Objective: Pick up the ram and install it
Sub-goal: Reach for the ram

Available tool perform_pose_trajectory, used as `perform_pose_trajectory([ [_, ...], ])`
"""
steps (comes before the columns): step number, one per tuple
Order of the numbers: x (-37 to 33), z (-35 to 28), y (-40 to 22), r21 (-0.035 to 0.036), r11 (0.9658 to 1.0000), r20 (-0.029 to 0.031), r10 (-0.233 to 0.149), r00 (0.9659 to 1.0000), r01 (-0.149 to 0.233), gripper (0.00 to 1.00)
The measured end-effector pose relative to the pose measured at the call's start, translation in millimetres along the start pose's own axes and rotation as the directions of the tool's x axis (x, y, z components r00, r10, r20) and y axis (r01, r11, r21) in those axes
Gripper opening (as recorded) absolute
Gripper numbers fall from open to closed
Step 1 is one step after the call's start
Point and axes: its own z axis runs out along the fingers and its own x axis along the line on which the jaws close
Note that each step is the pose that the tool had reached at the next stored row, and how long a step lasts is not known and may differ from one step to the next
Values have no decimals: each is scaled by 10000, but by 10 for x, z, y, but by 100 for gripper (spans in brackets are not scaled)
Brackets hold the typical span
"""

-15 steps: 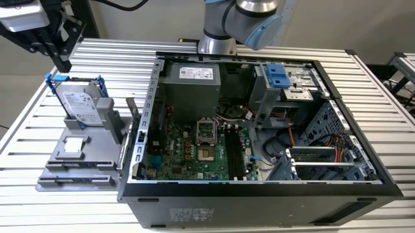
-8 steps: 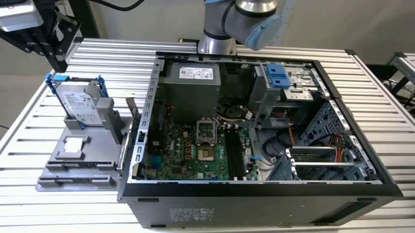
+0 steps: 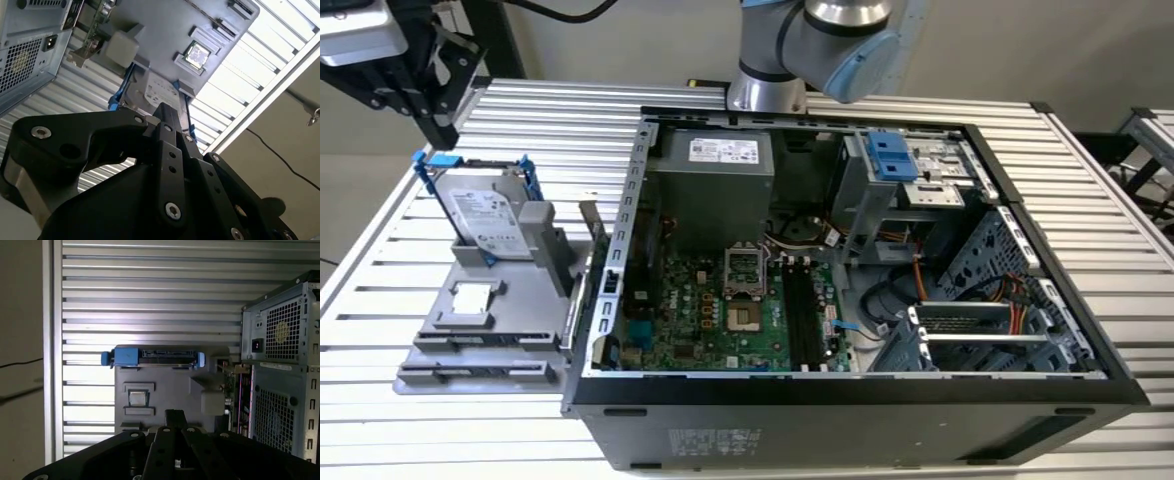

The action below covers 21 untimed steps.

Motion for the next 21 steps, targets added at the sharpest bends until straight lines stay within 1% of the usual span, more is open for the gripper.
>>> perform_pose_trajectory([
  [3, -2, -2, -31, -2, 10000, -1, 0, 10000, 0, 0],
  [9, -5, -6, -124, -6, 10000, -2, 0, 10000, 0, 0],
  [21, -6, -18, -369, -11, 10000, -6, 6, 10000, -6, 0],
])
